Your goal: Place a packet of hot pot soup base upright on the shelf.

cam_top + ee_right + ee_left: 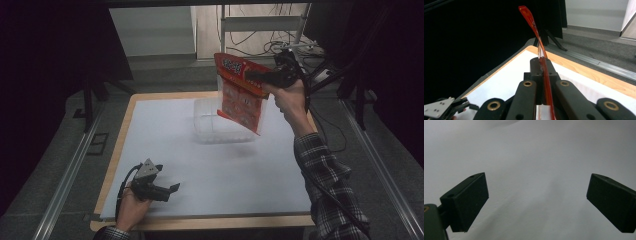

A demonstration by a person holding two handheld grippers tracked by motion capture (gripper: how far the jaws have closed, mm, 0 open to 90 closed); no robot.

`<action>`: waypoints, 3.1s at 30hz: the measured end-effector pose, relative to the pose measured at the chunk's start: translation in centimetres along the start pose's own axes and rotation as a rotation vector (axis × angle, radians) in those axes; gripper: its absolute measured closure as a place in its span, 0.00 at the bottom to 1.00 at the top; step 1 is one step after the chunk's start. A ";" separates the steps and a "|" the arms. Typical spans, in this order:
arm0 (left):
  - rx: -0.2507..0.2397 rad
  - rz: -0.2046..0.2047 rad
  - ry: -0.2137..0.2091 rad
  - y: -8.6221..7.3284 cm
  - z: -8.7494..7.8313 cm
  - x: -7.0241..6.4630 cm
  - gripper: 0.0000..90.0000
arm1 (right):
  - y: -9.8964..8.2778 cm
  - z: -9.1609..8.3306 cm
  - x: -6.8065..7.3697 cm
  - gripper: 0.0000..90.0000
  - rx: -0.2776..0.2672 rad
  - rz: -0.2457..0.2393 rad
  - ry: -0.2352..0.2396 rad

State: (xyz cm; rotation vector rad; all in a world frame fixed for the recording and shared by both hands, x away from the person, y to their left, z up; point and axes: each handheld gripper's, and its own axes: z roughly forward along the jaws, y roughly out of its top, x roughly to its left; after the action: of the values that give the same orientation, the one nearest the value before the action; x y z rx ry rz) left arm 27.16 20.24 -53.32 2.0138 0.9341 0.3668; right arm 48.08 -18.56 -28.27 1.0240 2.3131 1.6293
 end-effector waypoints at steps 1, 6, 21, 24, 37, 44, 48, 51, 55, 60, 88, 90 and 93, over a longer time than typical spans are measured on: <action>0.001 0.000 0.000 0.0 0.0 0.0 0.04 | 0.0 0.2 -0.3 0.99 -0.002 0.002 -0.004; 0.003 0.000 -0.001 0.0 0.1 0.0 0.04 | 0.1 1.7 -1.4 0.99 -0.014 0.014 -0.020; 0.015 0.001 -0.005 0.0 0.1 -0.1 0.04 | -1.4 6.1 -3.9 0.99 -0.017 0.056 -0.031; 0.021 0.003 -0.006 0.0 0.2 -0.1 0.04 | -2.3 6.8 -4.1 0.99 0.009 0.054 -0.036; 0.034 0.011 -0.004 0.0 0.5 -0.4 0.04 | -4.1 4.9 -5.9 0.98 -0.007 0.020 -0.108; 0.045 0.012 -0.001 0.0 0.5 -0.4 0.04 | -4.6 4.7 -6.9 0.98 0.007 0.014 -0.193; 0.064 0.017 0.014 -0.1 0.7 -0.4 0.04 | -4.7 5.1 -7.1 0.90 0.067 -0.022 -0.255; 0.073 0.020 0.015 -0.1 0.8 -0.5 0.04 | -4.6 5.3 -6.9 0.85 0.088 -0.045 -0.273; 0.066 0.021 0.015 -0.1 0.7 -0.4 0.04 | -4.3 5.1 -6.7 0.69 0.080 -0.059 -0.279; 0.057 0.017 0.009 -0.1 0.7 -0.5 0.04 | -4.1 4.9 -6.2 0.46 0.068 -0.098 -0.285; 0.054 0.044 0.005 0.2 1.0 -0.7 0.04 | -7.4 2.4 -5.4 0.05 0.140 -0.177 -0.291; 0.053 0.045 0.007 0.2 0.9 -0.7 0.04 | -7.7 2.2 -5.2 0.04 0.140 -0.180 -0.292; 0.055 0.047 0.010 0.1 0.9 -0.8 0.04 | -8.3 2.0 -4.9 0.03 0.134 -0.173 -0.290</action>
State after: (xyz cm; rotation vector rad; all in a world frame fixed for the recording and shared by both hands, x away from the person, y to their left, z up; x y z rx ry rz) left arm 27.24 19.10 -53.70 2.0887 0.9129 0.3806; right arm 49.03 -21.49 -37.64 0.9792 2.2645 1.1902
